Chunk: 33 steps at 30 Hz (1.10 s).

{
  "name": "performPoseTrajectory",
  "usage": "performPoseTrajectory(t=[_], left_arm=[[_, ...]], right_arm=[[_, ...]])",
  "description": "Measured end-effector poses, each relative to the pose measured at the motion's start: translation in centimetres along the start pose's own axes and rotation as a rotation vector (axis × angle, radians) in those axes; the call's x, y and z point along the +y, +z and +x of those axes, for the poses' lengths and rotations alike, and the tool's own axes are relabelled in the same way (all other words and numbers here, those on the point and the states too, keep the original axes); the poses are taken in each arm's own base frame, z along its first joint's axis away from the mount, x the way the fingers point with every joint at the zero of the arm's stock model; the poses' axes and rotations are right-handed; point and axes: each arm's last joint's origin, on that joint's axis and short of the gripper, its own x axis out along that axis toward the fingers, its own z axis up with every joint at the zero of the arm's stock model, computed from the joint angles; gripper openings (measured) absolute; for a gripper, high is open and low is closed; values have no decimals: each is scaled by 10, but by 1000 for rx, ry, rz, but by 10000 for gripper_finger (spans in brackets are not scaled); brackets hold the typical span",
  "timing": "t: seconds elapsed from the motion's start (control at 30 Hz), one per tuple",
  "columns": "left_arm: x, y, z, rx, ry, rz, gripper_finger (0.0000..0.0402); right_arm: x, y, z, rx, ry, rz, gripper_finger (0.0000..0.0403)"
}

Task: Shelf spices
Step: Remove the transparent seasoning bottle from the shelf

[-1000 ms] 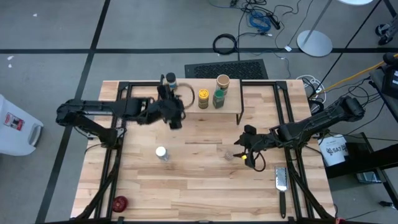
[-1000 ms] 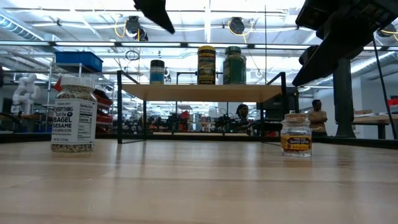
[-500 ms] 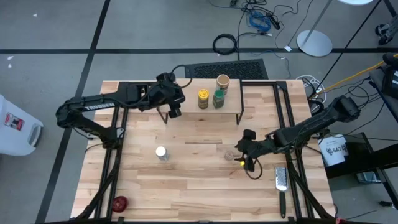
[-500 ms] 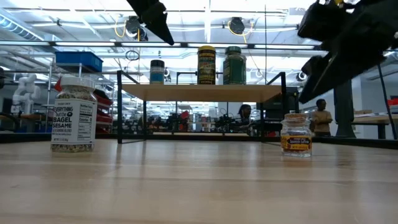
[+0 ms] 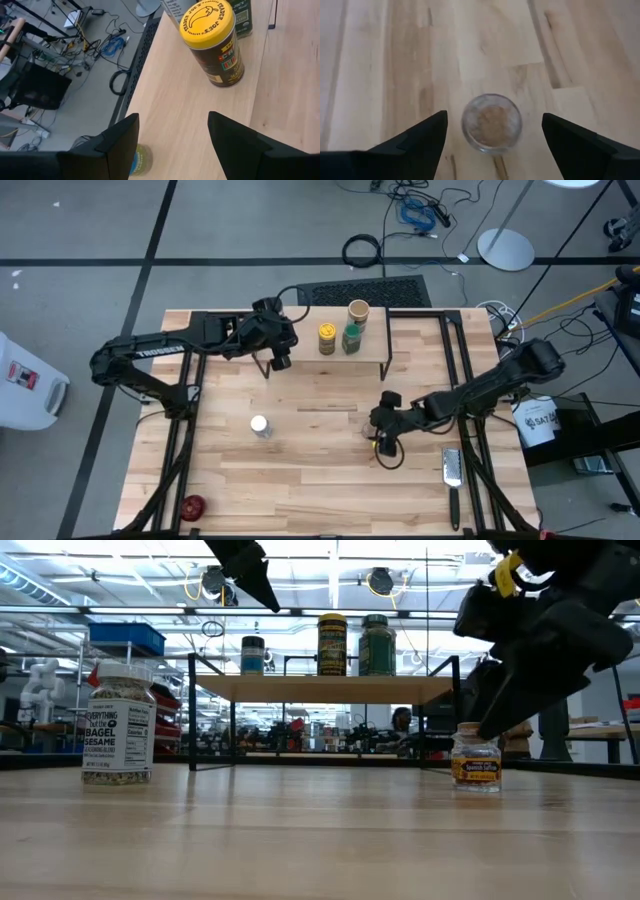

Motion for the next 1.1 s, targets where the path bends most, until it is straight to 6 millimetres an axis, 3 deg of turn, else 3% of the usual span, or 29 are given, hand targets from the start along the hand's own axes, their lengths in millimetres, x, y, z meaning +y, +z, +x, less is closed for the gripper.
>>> performPoseTrajectory(t=[0.27,0.7,1.1], left_arm=[[0,0,0,1,0,0,247],[0,0,0,0,0,-20,247],[0,-1,0,8,-3,-23,247]], right_arm=[[-2,0,8,16,19,8,307],[-2,1,3,19,49,13,164],[-4,-4,-4,95,72,71,171]])
